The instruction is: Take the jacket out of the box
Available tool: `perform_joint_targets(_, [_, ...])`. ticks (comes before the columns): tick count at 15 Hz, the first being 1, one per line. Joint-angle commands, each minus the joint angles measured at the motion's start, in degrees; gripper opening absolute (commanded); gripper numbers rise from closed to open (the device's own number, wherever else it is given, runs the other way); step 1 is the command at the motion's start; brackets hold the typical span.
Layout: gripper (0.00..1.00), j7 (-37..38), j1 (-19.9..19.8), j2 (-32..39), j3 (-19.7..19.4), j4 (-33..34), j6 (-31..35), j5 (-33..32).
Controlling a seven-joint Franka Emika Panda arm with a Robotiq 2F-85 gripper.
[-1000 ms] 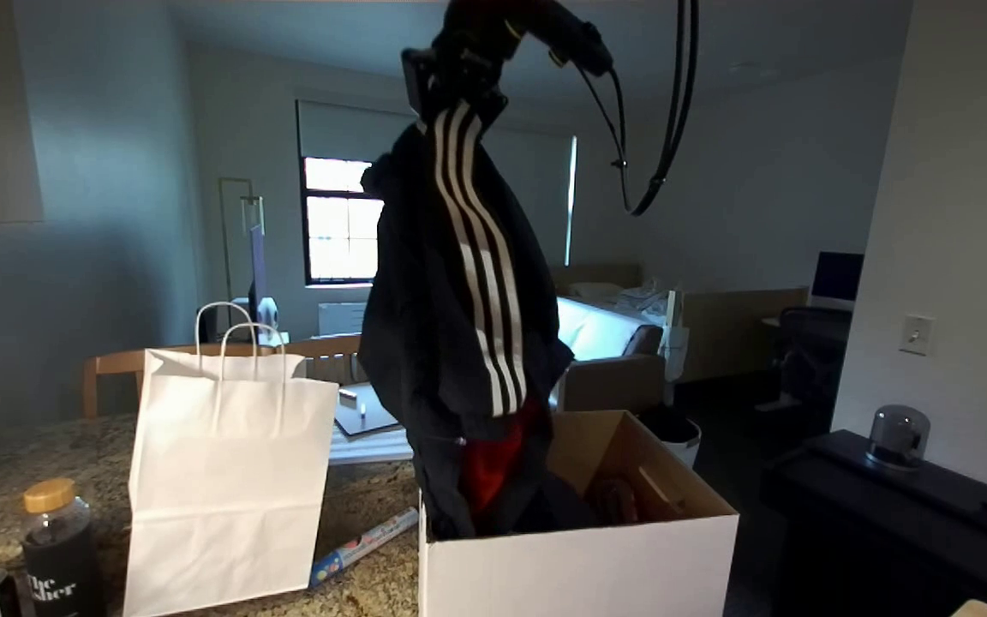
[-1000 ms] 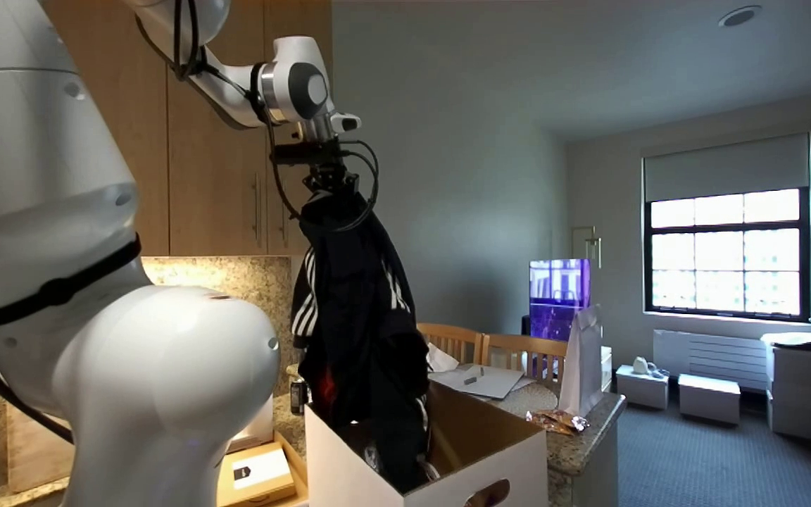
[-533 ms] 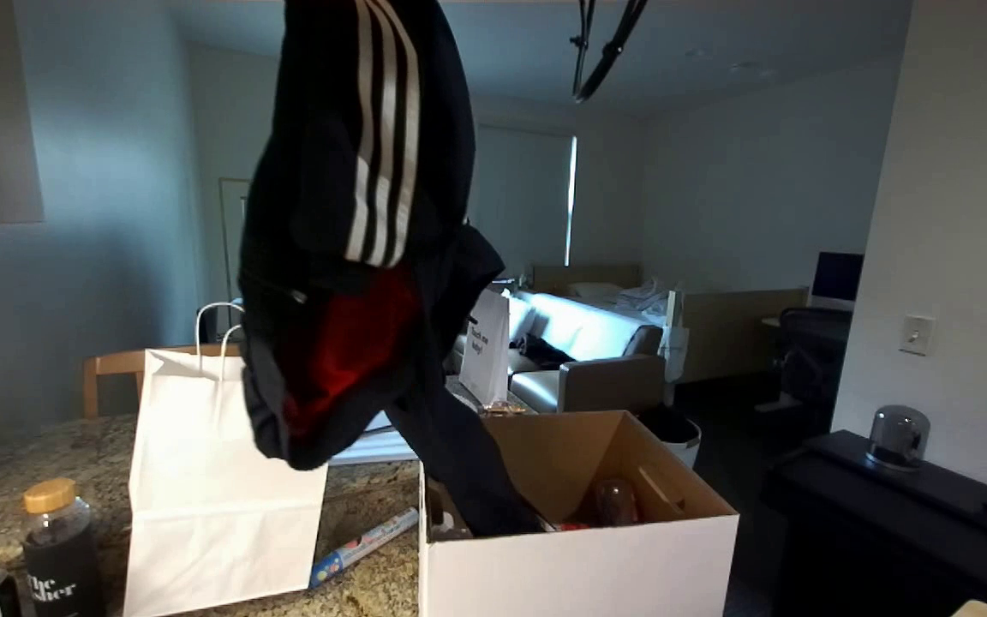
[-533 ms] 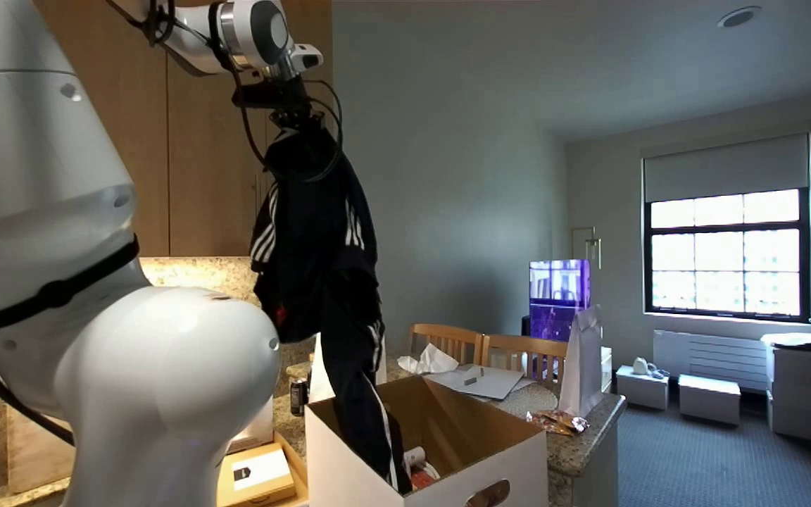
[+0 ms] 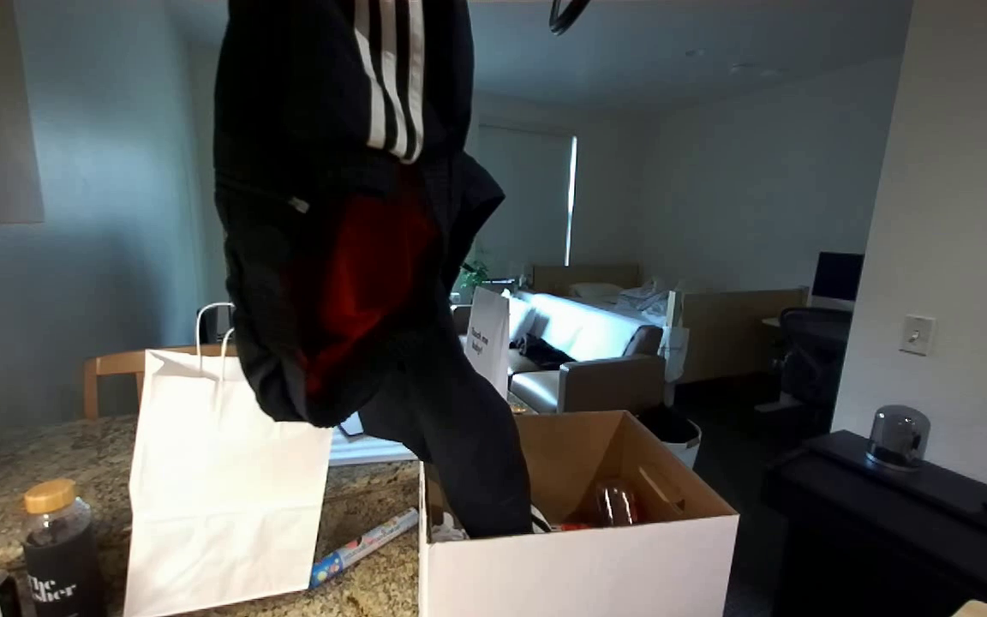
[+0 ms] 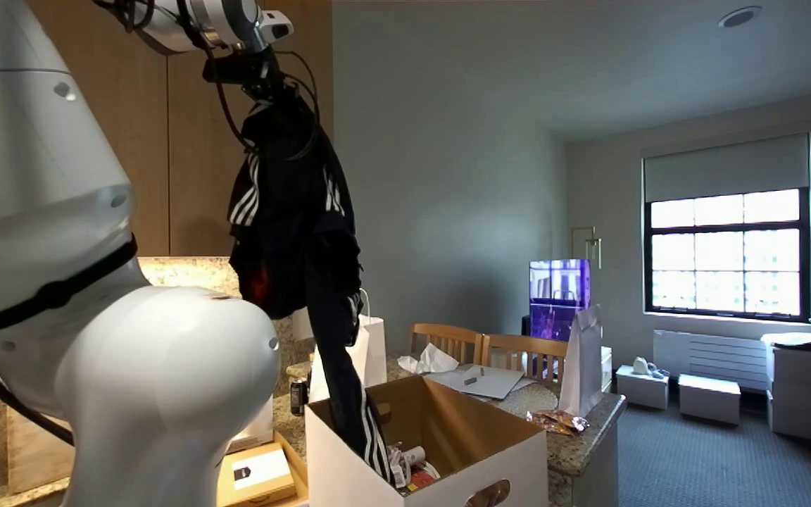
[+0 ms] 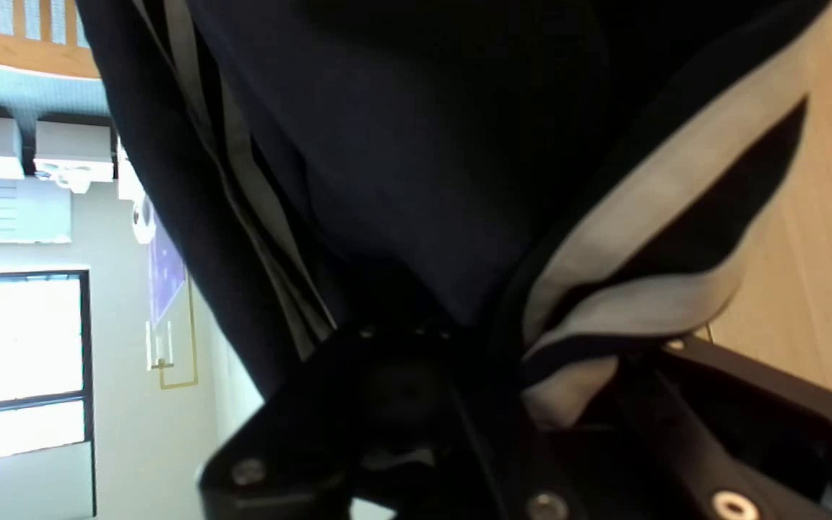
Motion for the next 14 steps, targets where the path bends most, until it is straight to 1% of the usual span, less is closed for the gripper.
perform_joint_targets(1, [0.05,-0.4,1.9,1.2,-0.5,-4.9,7.8,1.3])
perform_joint_targets(4, [0.05,-2.1,5.0,4.1,-1.1,-9.0,12.1,4.6])
perform_joint_targets(6, [0.05,-3.6,7.8,5.7,-2.4,-12.6,14.1,8.0])
perform_joint_targets(8, [0.05,-6.8,12.1,7.7,-4.4,-16.6,16.5,14.4])
perform_joint_targets(10, [0.05,-12.9,17.4,9.8,-7.3,-20.4,17.6,23.9])
perform_joint_targets(11, [0.05,-15.7,19.1,10.4,-8.4,-22.1,17.8,28.1])
perform_joint_targets(12, [0.05,-19.6,22.5,11.5,-10.7,-23.2,17.5,33.3])
perform_joint_targets(14, [0.05,-26.5,26.2,14.1,-13.1,-25.3,17.2,42.6])
